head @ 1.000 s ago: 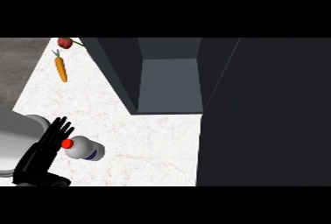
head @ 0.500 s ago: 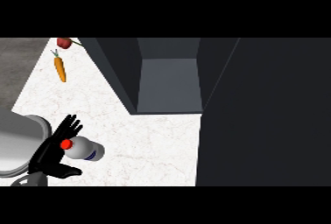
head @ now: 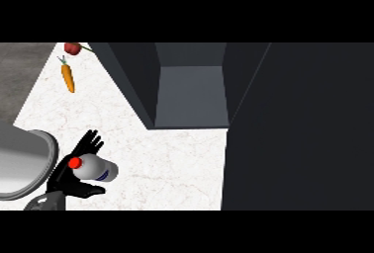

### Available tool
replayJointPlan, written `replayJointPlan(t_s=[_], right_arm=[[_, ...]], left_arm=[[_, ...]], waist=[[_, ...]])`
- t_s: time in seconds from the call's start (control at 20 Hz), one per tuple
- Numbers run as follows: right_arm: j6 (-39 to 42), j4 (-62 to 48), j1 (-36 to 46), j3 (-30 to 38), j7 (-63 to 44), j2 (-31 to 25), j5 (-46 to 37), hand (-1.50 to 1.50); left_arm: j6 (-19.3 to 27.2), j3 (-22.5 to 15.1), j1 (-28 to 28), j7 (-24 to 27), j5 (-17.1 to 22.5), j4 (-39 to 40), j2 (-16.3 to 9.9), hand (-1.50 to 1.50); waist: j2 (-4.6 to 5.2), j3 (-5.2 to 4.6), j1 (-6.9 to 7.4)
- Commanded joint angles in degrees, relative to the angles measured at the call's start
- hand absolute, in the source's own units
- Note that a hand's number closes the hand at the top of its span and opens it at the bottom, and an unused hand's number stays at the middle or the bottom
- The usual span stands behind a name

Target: Pick up the bottled water, place it into the cabinet and close the cabinet

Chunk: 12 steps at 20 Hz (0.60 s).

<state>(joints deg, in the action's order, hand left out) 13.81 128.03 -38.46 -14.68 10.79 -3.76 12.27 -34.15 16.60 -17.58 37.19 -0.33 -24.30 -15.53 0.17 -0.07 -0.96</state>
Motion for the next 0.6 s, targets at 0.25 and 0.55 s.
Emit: replayJointPlan(t_s=[0.25,0.55], right_arm=[[-0.7,-2.1,2.3,-0.2,0.3,0.6,-0.8,-1.5],[-1.8,-0.8,4.0,-1.0,-3.2,0.6,-0.2,-1.5]], left_arm=[[-10.0,-0.4,-3.3,2.4,2.3,5.5,2.3,-1.5],[-12.6,-1.2,-2.7,2.1,3.4,4.6,3.3,-1.5]], waist=[[0.23,-0.13,-0.31],[0.08,-0.08,0.25]])
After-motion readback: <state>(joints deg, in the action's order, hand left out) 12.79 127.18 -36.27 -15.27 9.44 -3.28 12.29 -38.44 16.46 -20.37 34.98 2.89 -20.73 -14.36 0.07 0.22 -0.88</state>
